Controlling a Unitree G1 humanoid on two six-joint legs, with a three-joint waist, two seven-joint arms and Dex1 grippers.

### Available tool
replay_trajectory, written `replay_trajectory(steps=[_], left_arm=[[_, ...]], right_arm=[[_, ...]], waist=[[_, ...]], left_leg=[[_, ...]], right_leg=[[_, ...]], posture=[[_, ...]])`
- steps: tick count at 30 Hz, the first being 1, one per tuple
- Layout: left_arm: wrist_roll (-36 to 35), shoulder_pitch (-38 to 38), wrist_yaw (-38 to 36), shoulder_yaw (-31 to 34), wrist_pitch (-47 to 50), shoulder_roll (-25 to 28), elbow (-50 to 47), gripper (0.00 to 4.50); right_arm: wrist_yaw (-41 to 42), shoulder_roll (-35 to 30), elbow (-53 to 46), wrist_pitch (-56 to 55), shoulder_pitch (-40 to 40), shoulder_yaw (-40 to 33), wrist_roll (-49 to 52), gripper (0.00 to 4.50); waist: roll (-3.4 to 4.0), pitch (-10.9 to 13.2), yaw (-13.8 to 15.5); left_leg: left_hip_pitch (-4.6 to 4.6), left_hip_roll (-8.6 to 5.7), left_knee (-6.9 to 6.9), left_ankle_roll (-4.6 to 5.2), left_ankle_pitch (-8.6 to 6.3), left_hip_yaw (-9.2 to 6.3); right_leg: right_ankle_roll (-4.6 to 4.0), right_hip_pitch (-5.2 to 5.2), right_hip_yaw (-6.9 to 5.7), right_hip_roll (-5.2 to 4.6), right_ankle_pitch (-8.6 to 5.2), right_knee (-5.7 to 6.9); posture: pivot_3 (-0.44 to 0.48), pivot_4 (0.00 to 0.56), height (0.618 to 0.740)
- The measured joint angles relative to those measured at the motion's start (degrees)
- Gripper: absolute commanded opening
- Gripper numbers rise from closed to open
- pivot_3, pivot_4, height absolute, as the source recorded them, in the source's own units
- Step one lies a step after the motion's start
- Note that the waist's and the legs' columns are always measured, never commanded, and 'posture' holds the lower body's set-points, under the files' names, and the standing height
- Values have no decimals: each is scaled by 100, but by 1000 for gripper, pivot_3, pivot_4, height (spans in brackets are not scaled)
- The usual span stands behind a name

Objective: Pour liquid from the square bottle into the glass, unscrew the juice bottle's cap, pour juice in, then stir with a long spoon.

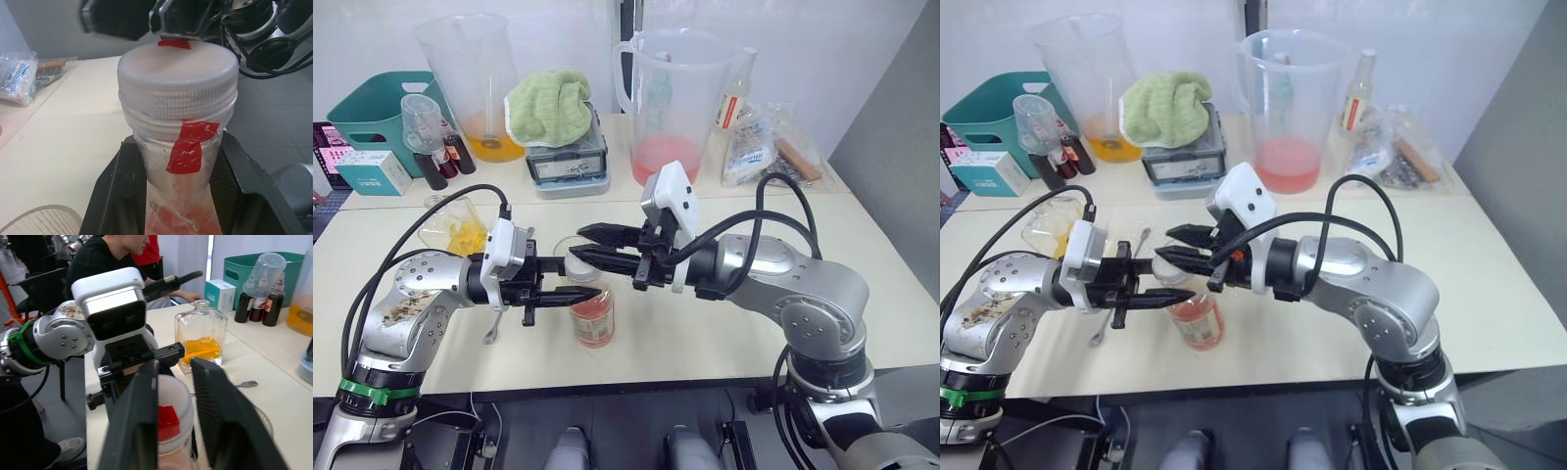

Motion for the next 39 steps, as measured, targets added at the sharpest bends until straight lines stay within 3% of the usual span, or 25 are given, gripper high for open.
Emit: replay_trajectory(steps=[3,14,24,33,39], left_arm=[[-1,20,-14,9,-9,5,-12,1266],[-1,18,-34,20,-13,33,-7,1266],[-12,39,-29,29,-11,37,-24,1266],[-38,44,-9,36,12,80,-22,1266],[-89,60,15,35,24,134,-23,1266]], right_arm=[[153,-41,76,-35,-45,13,-13,746],[637,-304,172,-35,-105,107,-34,4450],[399,-185,183,-31,-106,234,-254,4450],[442,-121,180,-35,-106,357,-300,1681],[465,-73,193,-53,-106,374,-368,1674]], waist=[[0,0,1],[0,0,-3],[0,0,-4],[0,0,-7],[0,0,-16]], left_leg=[[1,0,0,0,0,0],[1,1,-2,0,0,2],[1,1,-3,0,0,1],[2,2,-4,0,0,1],[3,3,-6,0,0,2]], right_leg=[[0,1,0,0,0,0],[-1,1,0,1,-1,-2],[-1,0,0,1,-1,-2],[-1,1,0,1,-1,-3],[-2,0,0,3,-1,-3]], posture=[[0,150,740],[0,150,740],[0,150,740],[0,150,740],[0,150,740]])
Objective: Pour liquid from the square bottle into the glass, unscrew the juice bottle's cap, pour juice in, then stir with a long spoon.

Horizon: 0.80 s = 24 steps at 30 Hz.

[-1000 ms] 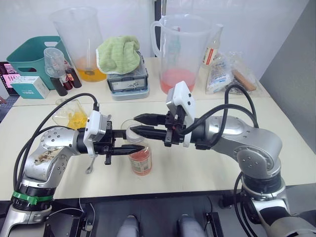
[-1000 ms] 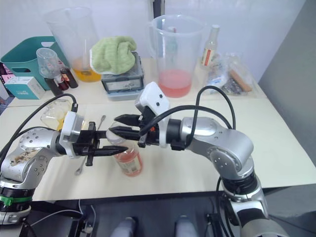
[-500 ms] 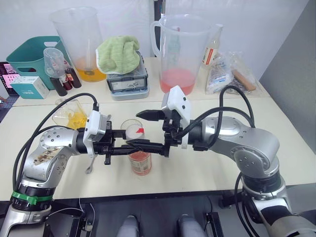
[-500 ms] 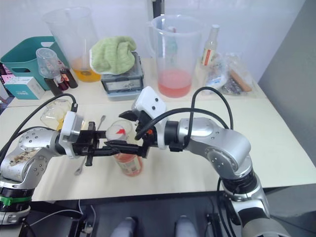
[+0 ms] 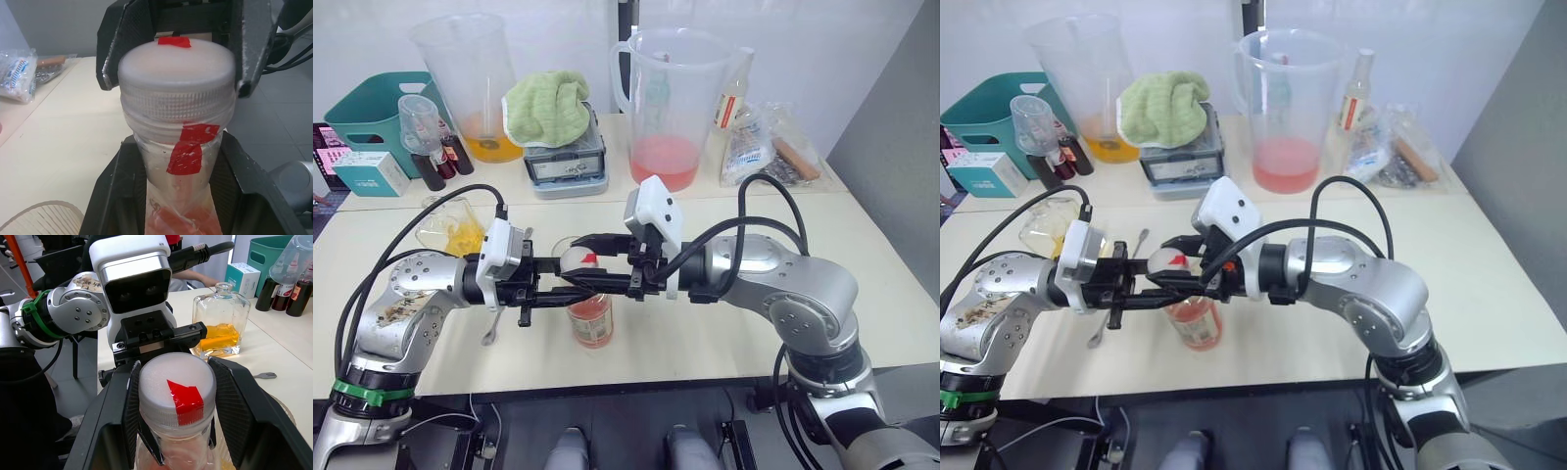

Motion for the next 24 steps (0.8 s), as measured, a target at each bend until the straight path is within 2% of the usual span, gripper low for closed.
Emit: replay_trajectory(steps=[3,5,9,11,13,15,18,21,24], left_arm=[[-10,9,29,0,0,12,-4,1266],[-20,22,33,2,0,23,-13,1266],[-11,43,16,-39,-20,63,-108,1266],[-4,28,-12,-49,-29,97,-103,1266],[-12,44,-55,-49,-40,108,-119,1266],[-19,90,-65,-10,-42,130,-136,1266],[-23,190,-62,43,-39,166,-138,1266],[-19,253,-26,91,-9,200,-114,1266],[-11,257,-2,94,3,210,-112,1266]], right_arm=[[122,2,67,-107,0,28,-95,1674],[584,-125,335,-449,-92,158,-229,1674],[2754,-466,1751,-1687,-786,595,-603,1674],[4074,-352,3021,-2345,-1490,910,-850,1674],[5025,-181,4019,-2919,-2038,1228,-1066,1674],[5603,-85,4919,-3479,-2665,1731,-1036,1674],[5831,27,5796,-4110,-3392,2529,-741,1674],[5873,110,6282,-4520,-3693,2949,-507,1674],[5881,74,6472,-4729,-3798,3180,-292,1674]], waist=[[0,0,0],[0,0,-4],[1,1,-6],[2,1,-45],[2,1,-61],[4,1,-99],[7,-3,-142],[8,-3,-146],[10,-4,-147]], left_leg=[[0,0,0,0,0,0],[1,-1,0,0,0,2],[5,2,-7,1,-1,5],[12,2,-10,1,0,8],[19,6,-16,1,-1,8],[26,6,-32,1,0,8],[52,9,-44,2,-1,2],[99,14,-54,11,-8,7],[108,27,-54,13,-9,7]], right_leg=[[0,0,0,0,0,0],[0,0,1,0,0,-1],[0,1,2,2,0,-9],[0,2,4,3,0,-9],[0,7,1,5,0,-10],[0,11,1,3,0,-22],[0,42,-7,4,0,-32],[-3,83,-8,7,-3,-51],[-4,88,-8,19,-4,-48]], posture=[[0,150,740],[0,150,740],[0,150,740],[0,150,740],[0,150,740],[0,150,740],[0,150,740],[0,150,740],[0,150,740]])
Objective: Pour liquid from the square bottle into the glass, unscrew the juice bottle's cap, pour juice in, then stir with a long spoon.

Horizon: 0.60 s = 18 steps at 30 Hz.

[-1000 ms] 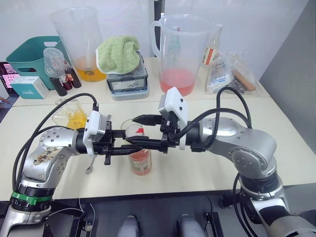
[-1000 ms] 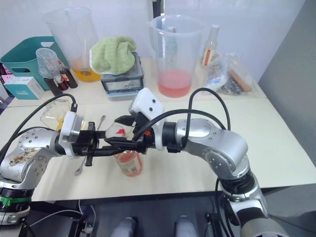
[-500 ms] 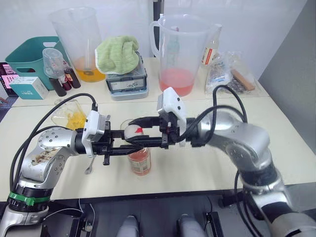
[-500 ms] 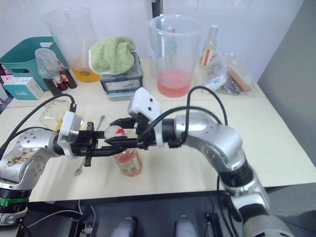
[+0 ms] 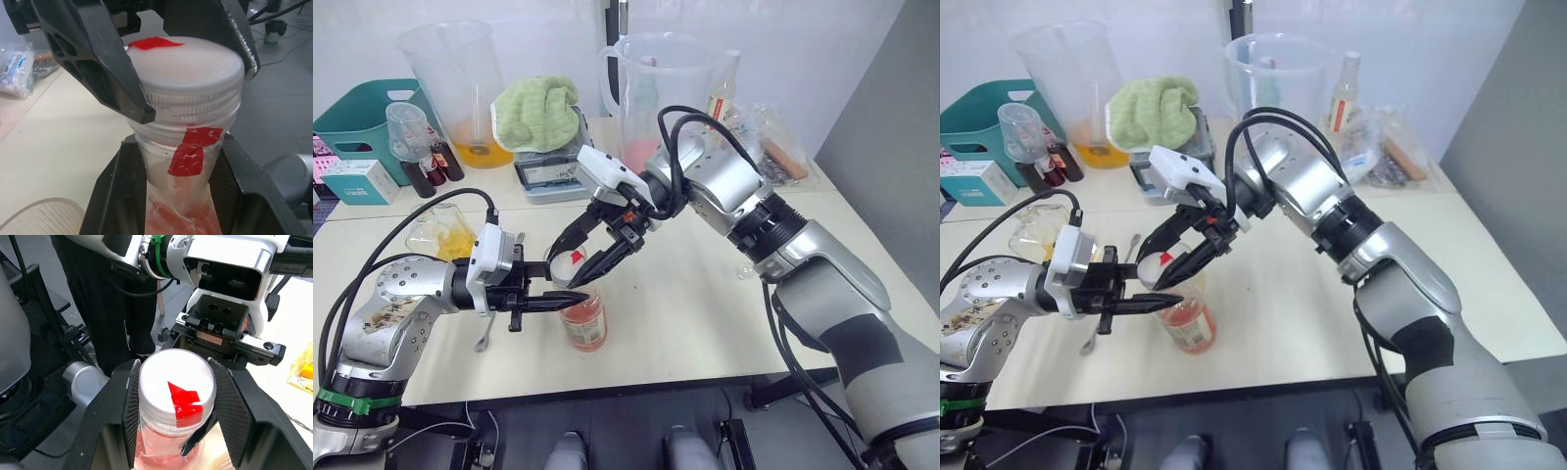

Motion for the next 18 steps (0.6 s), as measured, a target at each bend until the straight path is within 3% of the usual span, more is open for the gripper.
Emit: replay_trajectory(steps=[3,5,10,14,18], left_arm=[[-6,-18,2,-2,0,0,-18,1266],[-9,-34,1,-8,-2,0,-37,1266],[-32,-92,-17,-26,-1,0,-16,1266],[-41,-156,-53,-81,-11,0,57,1266],[-41,-208,-55,-140,-37,-31,94,1266]], right_arm=[[-4,-122,-19,-7,1,46,147,1674],[-7,-172,-94,19,12,36,181,2714],[-7,-221,-497,629,276,-346,159,4385],[-34,-400,-1027,1220,494,-1114,172,4453],[-898,-749,-2187,1991,1302,-1963,180,4453]], waist=[[1,0,3],[1,0,9],[2,1,26],[2,1,49],[1,1,114]], left_leg=[[-4,1,2,0,0,1],[-9,0,3,0,0,1],[-34,-1,10,-1,0,-2],[-33,-1,8,0,0,-2],[-37,-1,10,0,0,0]], right_leg=[[0,-1,0,0,0,0],[0,-2,0,0,0,-2],[0,-17,0,0,0,-3],[0,-16,0,0,0,-6],[0,-15,0,-1,0,-11]], posture=[[0,150,740],[0,150,740],[0,150,740],[0,150,740],[0,150,740]])
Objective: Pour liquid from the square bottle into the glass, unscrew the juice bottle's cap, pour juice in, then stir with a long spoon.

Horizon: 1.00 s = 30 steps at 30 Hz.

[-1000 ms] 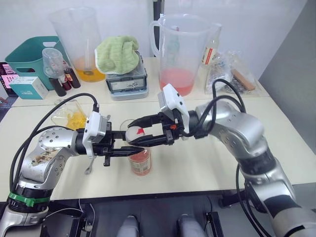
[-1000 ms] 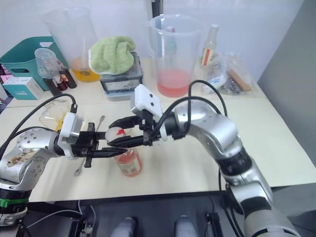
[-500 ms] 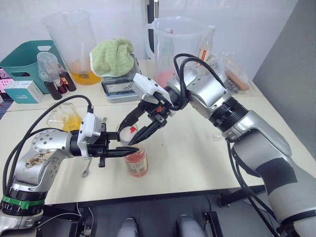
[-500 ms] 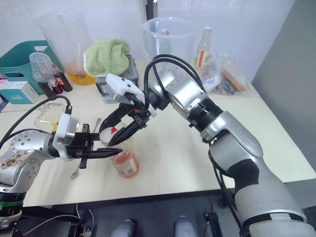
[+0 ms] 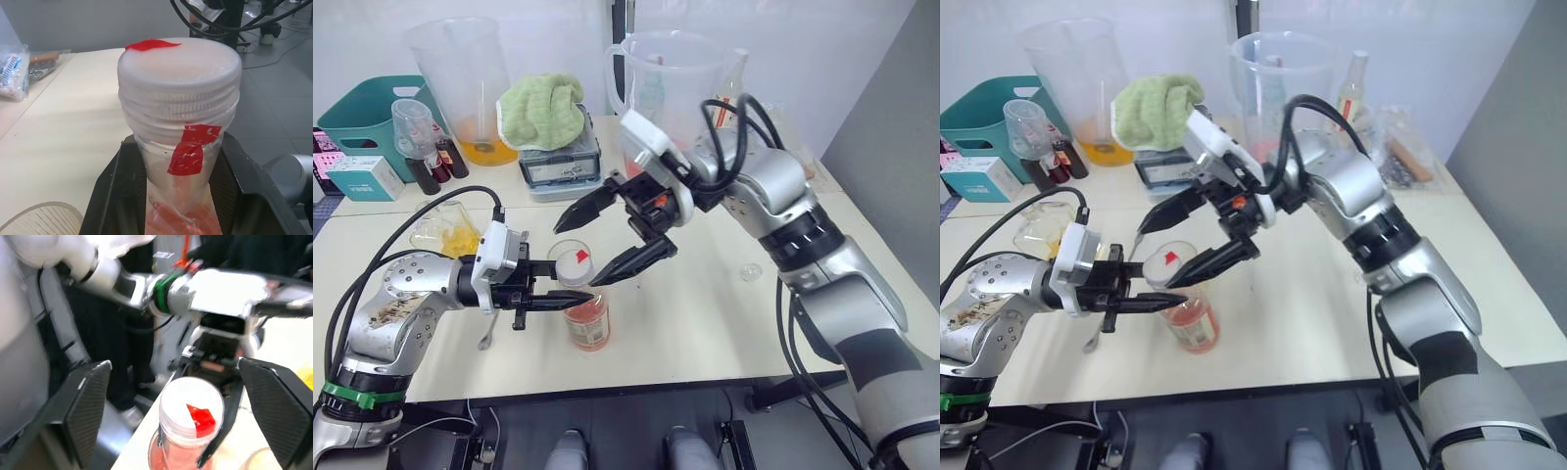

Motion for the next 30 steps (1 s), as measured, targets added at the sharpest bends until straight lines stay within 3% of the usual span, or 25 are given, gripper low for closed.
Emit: replay_trajectory(steps=[2,7,13,18,30], left_arm=[[0,-13,-4,-8,-15,-26,32,1266],[5,-12,-11,-25,-79,-73,60,1266],[5,-4,-9,-25,-110,-81,87,1266],[5,-26,-34,-30,-106,-80,121,1266],[4,-76,-51,-65,-91,-76,157,1266]], right_arm=[[-633,-113,-633,440,450,-353,11,4453],[-3374,81,-2957,2086,1787,-1293,407,4453],[-5032,365,-4226,2887,2410,-1770,675,4453],[-5408,310,-4541,2947,2416,-1520,352,4453],[-5368,458,-4519,2904,2376,-1126,3,4453]], waist=[[1,0,14],[1,0,40],[2,0,47],[2,0,48],[2,0,49]], left_leg=[[-1,0,0,0,0,2],[-4,0,0,3,-1,5],[2,1,0,3,-2,5],[3,1,0,3,-2,5],[3,1,0,4,-2,5]], right_leg=[[0,-2,2,0,0,1],[-1,-4,5,-2,0,1],[-2,0,4,0,0,-1],[-2,1,4,-1,0,-2],[-2,2,4,-1,-1,-3]], posture=[[0,150,740],[0,150,740],[0,150,740],[0,150,740],[0,150,740]])
